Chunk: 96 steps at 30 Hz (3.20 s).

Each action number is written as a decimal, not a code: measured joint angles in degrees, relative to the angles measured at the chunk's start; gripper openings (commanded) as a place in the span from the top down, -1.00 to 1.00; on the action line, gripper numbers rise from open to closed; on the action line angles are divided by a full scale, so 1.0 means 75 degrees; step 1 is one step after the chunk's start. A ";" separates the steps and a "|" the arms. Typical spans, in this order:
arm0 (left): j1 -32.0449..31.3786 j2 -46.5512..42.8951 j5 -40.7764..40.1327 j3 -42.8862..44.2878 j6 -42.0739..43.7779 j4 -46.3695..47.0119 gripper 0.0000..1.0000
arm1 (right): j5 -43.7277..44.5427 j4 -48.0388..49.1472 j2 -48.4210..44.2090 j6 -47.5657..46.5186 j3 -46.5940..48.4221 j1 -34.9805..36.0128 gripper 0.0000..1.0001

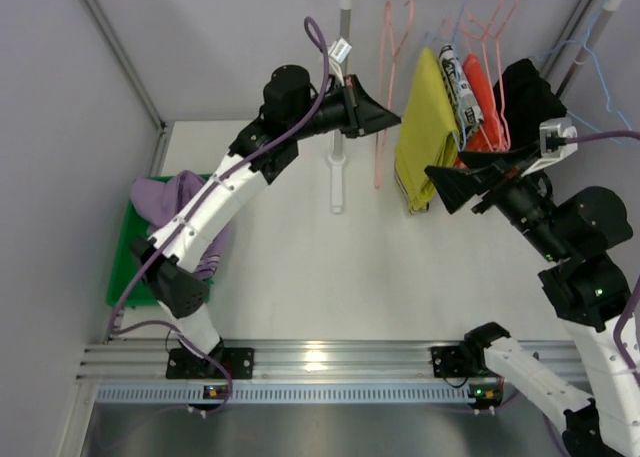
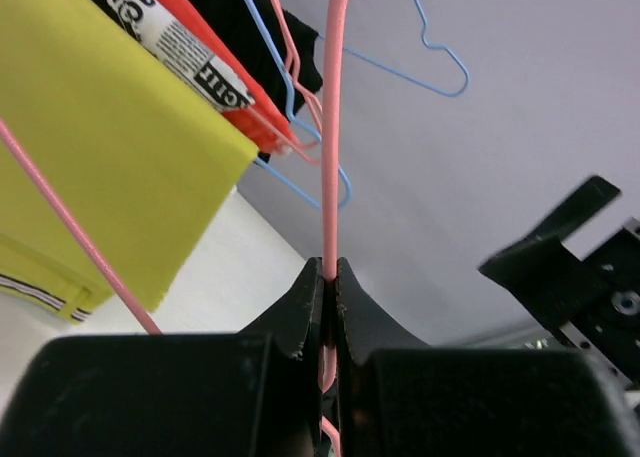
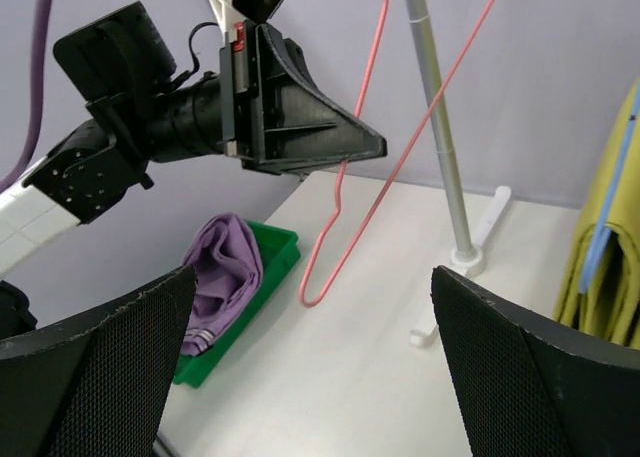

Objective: Remove the trousers from the hanger

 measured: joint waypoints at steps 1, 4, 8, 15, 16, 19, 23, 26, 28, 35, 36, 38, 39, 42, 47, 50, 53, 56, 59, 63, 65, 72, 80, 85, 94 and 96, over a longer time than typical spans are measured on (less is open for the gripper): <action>0.0029 0.0277 -0.0079 0.0294 -0.0041 0.0055 1.00 | 0.0029 -0.0017 -0.0055 -0.0026 0.0000 -0.0082 -0.99; 0.0055 0.1157 -0.0364 0.1445 -0.0032 0.0006 1.00 | 0.0105 -0.0085 -0.0189 -0.0073 0.0000 -0.0297 -0.99; 0.0152 0.1880 -0.0650 0.2250 -0.0055 0.0181 1.00 | 0.0201 -0.0154 -0.0230 0.0020 0.0003 -0.0632 -0.99; 0.0487 0.3025 -0.0592 0.3010 -0.0312 0.0918 1.00 | 0.0204 -0.0152 -0.0265 0.0265 0.0000 -0.0825 -0.99; 0.0539 0.3209 -0.0557 0.3124 -0.0364 0.1029 1.00 | 0.0201 -0.0154 -0.0265 0.0283 0.0000 -0.0828 -0.99; 0.0659 0.3587 -0.0539 0.3351 -0.0396 0.1172 1.00 | 0.0195 -0.0154 -0.0265 0.0323 0.0000 -0.0860 -0.99; 0.0822 0.3824 -0.0545 0.3465 -0.0408 0.1230 1.00 | 0.0178 -0.0157 -0.0265 0.0350 0.0000 -0.0901 -0.99; 0.0962 0.3908 -0.0551 0.3573 -0.0455 0.1323 1.00 | 0.0175 -0.0157 -0.0262 0.0382 0.0000 -0.0915 -0.99; 0.1058 0.3917 -0.0562 0.3602 -0.0498 0.1361 1.00 | 0.0175 -0.0157 -0.0262 0.0417 -0.0020 -0.0924 -0.99; 0.1247 0.3923 -0.0638 0.3678 -0.0597 0.1425 1.00 | 0.0163 -0.0166 -0.0111 0.0481 -0.0029 -0.0976 -0.99; 0.1247 0.3923 -0.0644 0.3678 -0.0597 0.1416 1.00 | 0.0154 -0.0166 -0.0087 0.0484 -0.0029 -0.0976 -0.99; 0.1244 0.3923 -0.0641 0.3672 -0.0597 0.1393 1.00 | 0.0143 -0.0169 -0.0047 0.0487 -0.0029 -0.0976 -0.99; 0.1239 0.3920 -0.0641 0.3660 -0.0600 0.1396 1.00 | 0.0122 -0.0175 -0.0032 0.0490 -0.0029 -0.0976 -0.99; 0.1221 0.3920 -0.0638 0.3518 -0.0600 0.1411 1.00 | 0.0093 -0.0175 -0.0026 0.0490 -0.0029 -0.0976 -0.99; 0.1215 0.3920 -0.0589 0.3077 -0.0659 0.1355 1.00 | 0.0032 -0.0175 -0.0026 0.0487 -0.0026 -0.0976 -0.99; 0.1215 0.3873 -0.0571 0.2920 -0.0670 0.1536 0.58 | 0.0026 -0.0178 -0.0026 0.0484 -0.0026 -0.0976 -0.99; 0.1215 0.3794 -0.0568 0.2766 -0.0705 0.1460 -0.41 | 0.0023 -0.0198 -0.0026 0.0475 -0.0026 -0.0976 -0.99; 0.1215 0.3786 -0.0533 0.2661 -0.0749 0.1396 -0.98 | -0.0003 -0.0213 -0.0026 0.0428 -0.0026 -0.0976 -0.99; 0.1212 0.3695 -0.0498 0.2614 -0.0656 0.1268 -0.98 | -0.0003 -0.0207 -0.0050 0.0289 -0.0044 -0.0976 -0.99; 0.1209 0.3133 -0.0472 0.2305 -0.0315 0.0868 -0.98 | 0.0000 -0.0207 -0.0207 0.0085 -0.0294 -0.0982 -0.99; 0.1209 0.2614 -0.0478 0.1926 -0.0064 0.0711 -0.98 | 0.0003 -0.0233 -0.0248 -0.0009 -0.0408 -0.0985 -0.99; 0.1268 0.0358 -0.0627 0.0947 0.1524 -0.0845 -0.98 | 0.0038 -0.0318 -0.0265 -0.0376 -0.0629 -0.0997 -0.99; 0.2646 -0.1766 -0.1186 -0.0434 0.3856 -0.3045 -0.98 | 0.0017 -0.0714 0.0189 -0.1107 -0.0627 -0.1000 -0.99; 0.3375 -0.2428 -0.2873 -0.1871 0.4890 -0.4217 -0.98 | 0.0087 -0.0982 0.0495 -0.1760 -0.0947 -0.1017 -0.99; 0.3552 -0.5202 -0.4281 -0.4584 0.5671 -0.4605 -0.98 | 0.0376 -0.1119 0.0338 -0.1920 -0.1973 -0.1145 -0.99; 0.3593 -0.5517 -0.4468 -0.4590 0.5694 -0.4523 -0.98 | 0.0405 -0.1134 0.0312 -0.1909 -0.2046 -0.1291 -0.99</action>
